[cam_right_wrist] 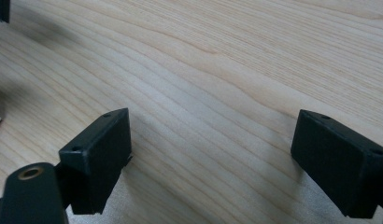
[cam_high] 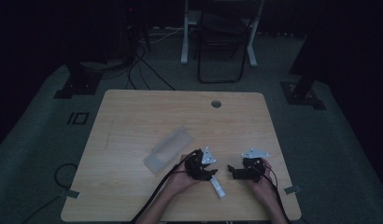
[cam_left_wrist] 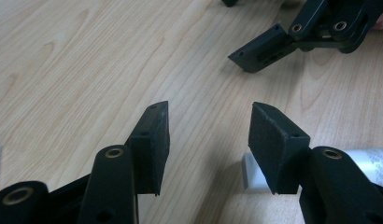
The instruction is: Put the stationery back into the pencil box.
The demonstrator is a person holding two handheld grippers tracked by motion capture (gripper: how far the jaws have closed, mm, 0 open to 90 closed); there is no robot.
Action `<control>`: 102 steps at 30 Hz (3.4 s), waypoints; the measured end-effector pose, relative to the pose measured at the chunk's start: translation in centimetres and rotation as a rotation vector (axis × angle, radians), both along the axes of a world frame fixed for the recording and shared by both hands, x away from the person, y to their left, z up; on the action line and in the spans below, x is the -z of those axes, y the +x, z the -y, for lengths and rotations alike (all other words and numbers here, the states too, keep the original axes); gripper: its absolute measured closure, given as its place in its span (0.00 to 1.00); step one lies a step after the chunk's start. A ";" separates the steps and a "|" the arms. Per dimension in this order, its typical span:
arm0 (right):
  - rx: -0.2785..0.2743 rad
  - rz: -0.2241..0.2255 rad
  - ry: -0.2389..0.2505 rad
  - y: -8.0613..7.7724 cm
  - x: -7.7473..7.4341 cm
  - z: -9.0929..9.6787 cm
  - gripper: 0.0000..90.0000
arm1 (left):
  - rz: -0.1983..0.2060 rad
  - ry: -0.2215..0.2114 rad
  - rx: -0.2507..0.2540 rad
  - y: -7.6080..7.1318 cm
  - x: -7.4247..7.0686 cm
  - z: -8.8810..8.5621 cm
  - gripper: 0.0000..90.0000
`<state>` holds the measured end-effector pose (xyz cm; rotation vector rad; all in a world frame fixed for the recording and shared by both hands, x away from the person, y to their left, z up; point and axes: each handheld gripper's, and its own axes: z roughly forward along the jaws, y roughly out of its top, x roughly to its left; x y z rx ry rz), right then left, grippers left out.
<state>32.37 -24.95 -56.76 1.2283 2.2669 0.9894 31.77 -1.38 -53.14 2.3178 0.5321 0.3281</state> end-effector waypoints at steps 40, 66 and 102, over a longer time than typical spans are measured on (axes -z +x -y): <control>0.001 -0.001 0.002 0.0 0.0 0.0 0.14 | -0.047 -0.036 0.193 -4.9 0.4 -3.1 0.48; 0.001 0.000 0.001 0.0 0.0 0.0 0.14 | -0.005 0.096 0.107 -4.2 1.7 -2.2 0.76; 0.000 0.001 0.000 0.0 0.0 0.0 0.13 | 0.054 0.049 0.037 -3.9 0.1 -3.4 0.79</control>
